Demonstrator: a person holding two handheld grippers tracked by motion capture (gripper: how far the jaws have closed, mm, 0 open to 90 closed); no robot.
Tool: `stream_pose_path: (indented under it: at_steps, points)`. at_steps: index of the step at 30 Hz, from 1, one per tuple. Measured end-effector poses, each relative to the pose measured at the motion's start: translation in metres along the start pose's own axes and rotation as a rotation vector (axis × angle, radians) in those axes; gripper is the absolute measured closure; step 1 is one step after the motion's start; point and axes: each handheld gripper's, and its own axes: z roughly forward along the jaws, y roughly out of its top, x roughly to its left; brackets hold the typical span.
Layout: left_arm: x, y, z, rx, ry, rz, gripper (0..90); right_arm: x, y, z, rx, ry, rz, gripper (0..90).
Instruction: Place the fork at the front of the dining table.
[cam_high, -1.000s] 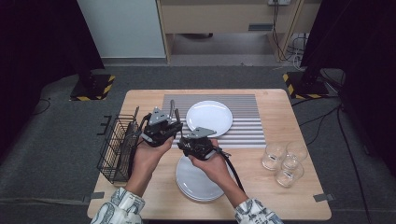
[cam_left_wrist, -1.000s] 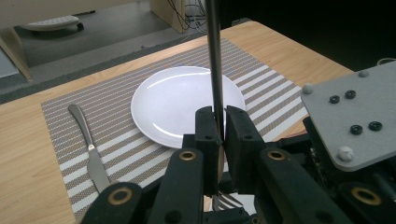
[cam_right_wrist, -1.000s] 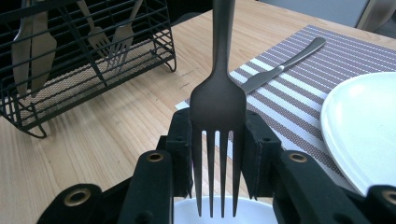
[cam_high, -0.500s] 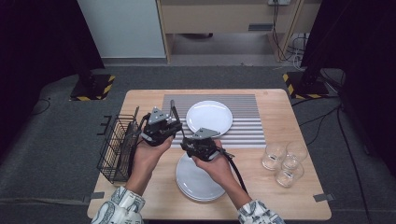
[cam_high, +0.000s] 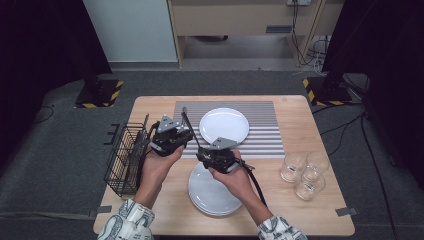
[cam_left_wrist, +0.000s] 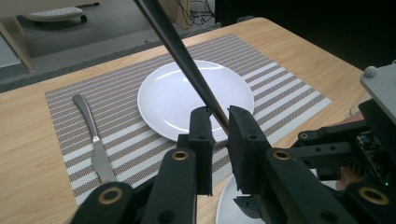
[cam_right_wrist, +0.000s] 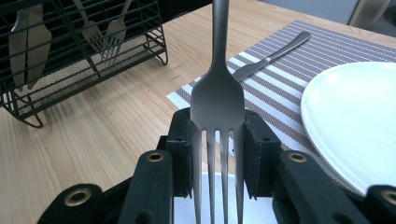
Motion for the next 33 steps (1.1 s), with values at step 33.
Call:
stream_pose_path:
  at_steps: [33]
  points:
    - [0.0005,-0.0018,0.0092,-0.018,0.027,-0.046,61.8,-0.0001,-0.0037,-0.0028,0.006,-0.015,-0.027,68.1]
